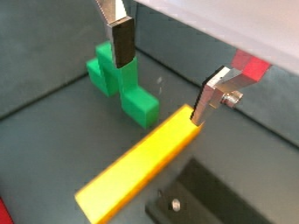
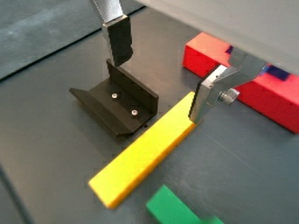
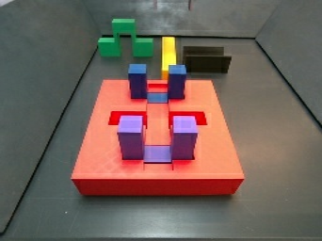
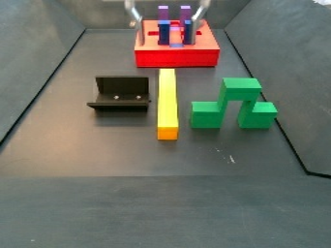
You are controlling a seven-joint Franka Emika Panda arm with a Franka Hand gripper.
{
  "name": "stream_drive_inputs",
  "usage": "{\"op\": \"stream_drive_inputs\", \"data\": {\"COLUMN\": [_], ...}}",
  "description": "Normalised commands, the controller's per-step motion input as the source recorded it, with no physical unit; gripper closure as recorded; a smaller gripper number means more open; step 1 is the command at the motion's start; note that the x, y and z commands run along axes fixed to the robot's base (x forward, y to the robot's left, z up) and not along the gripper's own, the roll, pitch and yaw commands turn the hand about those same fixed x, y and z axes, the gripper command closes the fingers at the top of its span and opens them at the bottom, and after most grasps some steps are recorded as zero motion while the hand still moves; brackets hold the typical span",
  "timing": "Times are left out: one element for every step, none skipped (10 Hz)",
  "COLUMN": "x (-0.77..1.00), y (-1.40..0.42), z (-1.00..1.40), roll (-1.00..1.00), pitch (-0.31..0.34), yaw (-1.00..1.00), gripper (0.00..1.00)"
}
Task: Pick up the yellow object. Move up. Move to above the board. Insert the yellow object.
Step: Pick up the yellow object.
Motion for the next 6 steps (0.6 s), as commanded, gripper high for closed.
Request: {"op": "stream_drive_inputs", "data": {"x": [0.08,0.06,0.00,0.00,-0.05,-0.05], "y": [-0.02,-0.08,0.00,0.00,0.00,0.00], "z": [-0.75,-0.68,-0.72,-0.72,-0.68,-0.62], "roll": [0.00,0.05,0.00,0.00,-0.03,-0.05], "pitch": [-0.059,0.000,-0.076,-0.106,-0.107,-0.130], "yaw": [-0.03,-0.05,-0.07,-0.04,0.00,0.00], "gripper": [0.00,0.00,0.00,0.00,0.00,0.00]}}
